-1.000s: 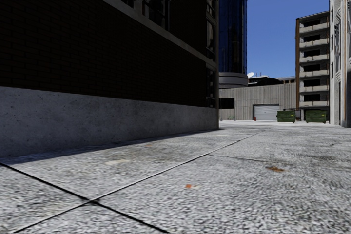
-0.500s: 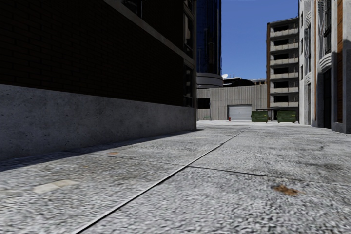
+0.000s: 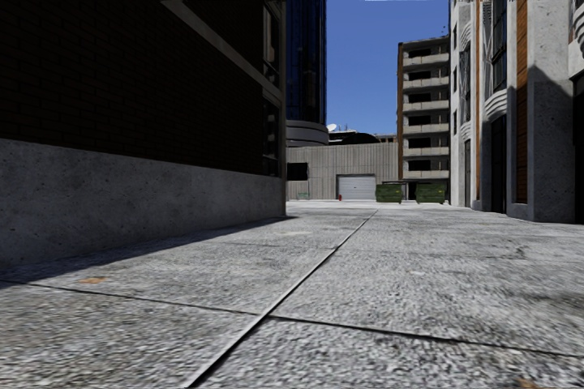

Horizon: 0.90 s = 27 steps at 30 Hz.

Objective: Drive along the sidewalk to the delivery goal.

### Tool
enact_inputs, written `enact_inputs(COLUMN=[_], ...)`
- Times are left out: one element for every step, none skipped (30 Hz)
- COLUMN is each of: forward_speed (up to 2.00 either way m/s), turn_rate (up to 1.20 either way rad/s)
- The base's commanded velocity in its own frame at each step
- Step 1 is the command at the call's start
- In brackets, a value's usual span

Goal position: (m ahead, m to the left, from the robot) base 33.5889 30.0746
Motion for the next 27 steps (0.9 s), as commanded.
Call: enact_inputs(forward_speed=[2.00,2.00,2.00,2.00,2.00,2.00,2.00,2.00,2.00,2.00,2.00,2.00,2.00,2.00,2.00,2.00,2.00,2.00,2.00,2.00,2.00,2.00,2.00,2.00,2.00,2.00,2.00], turn_rate=[-0.39,-0.39,-0.39,-0.39,-0.35,-0.35,-0.23,0.00,0.00,0.00,0.00,0.00,0.00,0.00,0.00,0.00,0.00,0.00,0.00,0.00,0.00,0.00,0.00,0.00,0.00,0.00,0.00])
